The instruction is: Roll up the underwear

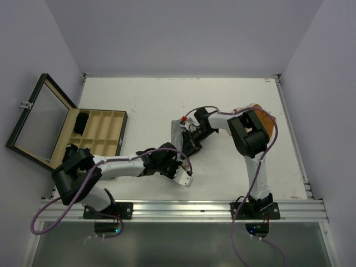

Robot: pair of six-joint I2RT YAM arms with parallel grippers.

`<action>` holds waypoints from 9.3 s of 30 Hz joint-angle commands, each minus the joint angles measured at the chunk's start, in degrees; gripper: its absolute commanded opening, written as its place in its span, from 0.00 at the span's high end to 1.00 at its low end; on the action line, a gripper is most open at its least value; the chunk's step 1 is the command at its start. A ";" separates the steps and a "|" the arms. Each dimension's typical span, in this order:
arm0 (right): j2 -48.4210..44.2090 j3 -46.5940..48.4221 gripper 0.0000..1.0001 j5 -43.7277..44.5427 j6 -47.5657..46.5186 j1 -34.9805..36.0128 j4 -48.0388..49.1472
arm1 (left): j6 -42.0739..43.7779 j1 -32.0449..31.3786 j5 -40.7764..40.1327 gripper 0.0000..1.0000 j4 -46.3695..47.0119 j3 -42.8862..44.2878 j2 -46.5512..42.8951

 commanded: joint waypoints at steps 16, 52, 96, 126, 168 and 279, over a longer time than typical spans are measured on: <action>-41.85 -1.62 0.31 17.91 -23.32 -13.29 6.69 | -11.00 16.89 36.06 1.00 -37.63 29.94 21.39; -47.94 -33.08 0.15 34.00 -54.54 18.08 25.32 | -5.28 24.90 46.01 1.00 -62.69 54.83 52.08; -22.72 -24.74 1.00 23.46 -43.56 22.04 28.42 | -20.92 31.57 45.40 0.64 -44.61 41.82 24.41; 15.95 14.10 1.00 -2.65 -13.85 9.03 0.02 | 0.86 18.32 8.74 0.57 -6.19 -8.98 -28.61; -36.93 -4.58 0.22 19.85 -21.83 -7.58 2.21 | -3.79 23.23 25.96 1.00 -46.08 27.48 29.91; 14.37 8.49 1.00 -0.28 -10.24 11.58 1.51 | -10.29 6.80 -1.79 0.51 -8.56 -10.57 -26.69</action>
